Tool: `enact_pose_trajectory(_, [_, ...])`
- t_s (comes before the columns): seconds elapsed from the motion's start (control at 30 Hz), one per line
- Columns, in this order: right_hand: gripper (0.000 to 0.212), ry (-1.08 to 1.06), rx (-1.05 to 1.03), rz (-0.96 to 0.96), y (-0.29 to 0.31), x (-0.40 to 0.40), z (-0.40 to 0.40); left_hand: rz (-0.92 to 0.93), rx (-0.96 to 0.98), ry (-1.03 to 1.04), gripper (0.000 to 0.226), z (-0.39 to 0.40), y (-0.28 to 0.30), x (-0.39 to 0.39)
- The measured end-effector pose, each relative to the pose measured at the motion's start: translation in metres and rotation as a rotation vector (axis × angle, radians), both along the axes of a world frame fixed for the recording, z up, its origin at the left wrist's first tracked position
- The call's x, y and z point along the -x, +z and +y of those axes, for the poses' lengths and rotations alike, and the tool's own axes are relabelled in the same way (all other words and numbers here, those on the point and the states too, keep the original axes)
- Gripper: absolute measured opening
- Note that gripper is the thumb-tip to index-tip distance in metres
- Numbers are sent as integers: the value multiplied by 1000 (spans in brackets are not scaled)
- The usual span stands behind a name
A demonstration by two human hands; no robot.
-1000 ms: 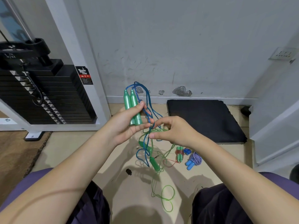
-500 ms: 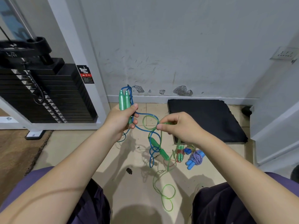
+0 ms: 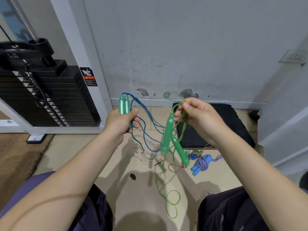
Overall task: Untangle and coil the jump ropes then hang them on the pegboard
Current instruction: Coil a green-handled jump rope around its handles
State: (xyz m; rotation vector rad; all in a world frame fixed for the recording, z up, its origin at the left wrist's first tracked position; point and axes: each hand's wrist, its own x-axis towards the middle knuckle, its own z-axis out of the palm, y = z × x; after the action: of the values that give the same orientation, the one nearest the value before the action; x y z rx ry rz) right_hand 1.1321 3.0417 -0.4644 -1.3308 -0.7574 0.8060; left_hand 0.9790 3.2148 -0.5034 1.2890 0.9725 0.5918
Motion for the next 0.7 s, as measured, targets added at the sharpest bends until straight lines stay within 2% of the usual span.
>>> enact_pose_trajectory(0.07, [20, -40, 51, 32, 3, -7, -3, -35, 23, 9, 12, 3, 0, 0])
enact_pose_trajectory(0.17, [22, -111, 261, -221, -5, -12, -3, -62, 51, -89, 13, 1, 5, 2])
enact_pose_trajectory(0.27, [21, -90, 489, -462, -13, -10, -3, -8, -41, -191, 15, -2, 10, 4])
enact_pose_trajectory(0.37, [27, -11, 693, -633, -18, -10, -5, 28, -142, -192, 15, -1, 12, 5])
enact_pose_trajectory(0.47, [30, -50, 829, -844, -23, -11, -4, -24, -90, -204, 15, 0, 15, 8])
enact_pose_trajectory(0.5, [35, -80, 837, -895, -23, -10, -3, -53, -46, -220, 15, 0, 17, 8])
enact_pose_trajectory(0.57, [33, -120, 696, -916, -22, -4, 0, -97, 41, -267, 14, -5, 20, 8])
enact_pose_trajectory(0.63, [19, -92, 461, -753, -19, 8, 4, -132, 101, -329, 13, -12, 23, 6])
enact_pose_trajectory(0.7, [20, 23, 311, -485, -18, 25, 8, -163, 151, -395, 11, -20, 24, 4])
